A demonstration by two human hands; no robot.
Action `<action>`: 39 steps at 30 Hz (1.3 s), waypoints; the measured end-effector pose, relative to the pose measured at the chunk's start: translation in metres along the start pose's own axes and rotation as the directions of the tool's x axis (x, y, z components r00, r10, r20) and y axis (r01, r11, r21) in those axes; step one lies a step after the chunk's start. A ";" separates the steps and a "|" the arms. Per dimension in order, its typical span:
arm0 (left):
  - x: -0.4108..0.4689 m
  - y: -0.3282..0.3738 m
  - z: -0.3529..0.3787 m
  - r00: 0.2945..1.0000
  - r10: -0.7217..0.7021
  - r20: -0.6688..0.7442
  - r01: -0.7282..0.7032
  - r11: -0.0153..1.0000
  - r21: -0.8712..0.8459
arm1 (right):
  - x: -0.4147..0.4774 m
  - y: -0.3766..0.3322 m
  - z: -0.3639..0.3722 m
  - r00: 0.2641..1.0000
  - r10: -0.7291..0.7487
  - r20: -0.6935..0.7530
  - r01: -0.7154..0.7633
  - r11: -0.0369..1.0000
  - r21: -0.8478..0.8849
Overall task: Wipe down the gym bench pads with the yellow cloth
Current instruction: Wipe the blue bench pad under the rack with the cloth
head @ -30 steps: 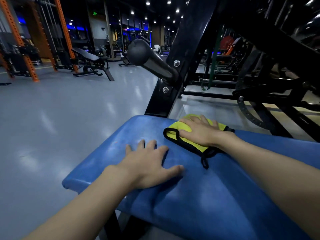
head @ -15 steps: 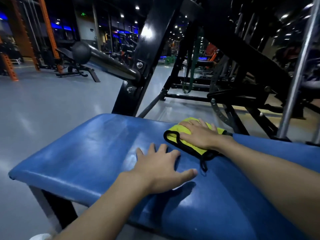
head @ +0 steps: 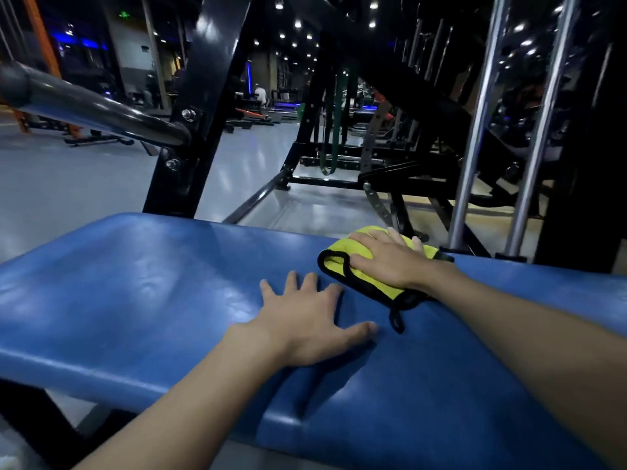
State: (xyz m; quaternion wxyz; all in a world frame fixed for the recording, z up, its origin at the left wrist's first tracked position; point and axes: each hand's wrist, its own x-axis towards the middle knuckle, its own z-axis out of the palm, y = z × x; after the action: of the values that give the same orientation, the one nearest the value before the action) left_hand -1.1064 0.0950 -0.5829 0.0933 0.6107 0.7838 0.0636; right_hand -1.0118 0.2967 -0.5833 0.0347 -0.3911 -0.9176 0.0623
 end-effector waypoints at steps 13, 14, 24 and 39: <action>0.044 0.152 0.025 0.989 0.137 0.062 -0.139 0.990 0.019 | -0.089 0.169 -0.028 0.991 0.130 -0.043 -0.128 0.991 0.038; 0.048 0.164 0.027 0.985 0.157 0.067 -0.159 0.987 0.026 | -0.095 0.181 -0.030 0.989 0.140 -0.046 -0.138 0.990 0.037; 0.088 0.276 0.043 0.946 0.307 0.109 -0.313 0.948 0.050 | -0.147 0.302 -0.045 0.937 0.331 -0.110 -0.336 0.942 -0.024; 0.096 0.359 0.047 0.941 0.254 0.223 -0.282 0.954 0.103 | -0.208 0.423 -0.074 0.778 0.626 -0.061 -0.623 0.780 0.065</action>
State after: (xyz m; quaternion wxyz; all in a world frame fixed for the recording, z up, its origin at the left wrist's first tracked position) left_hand -0.7797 0.2760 -0.5583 0.1240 0.7201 0.6815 -0.0408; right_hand -0.5573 0.4431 -0.5733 0.0561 -0.6743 -0.7327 0.0735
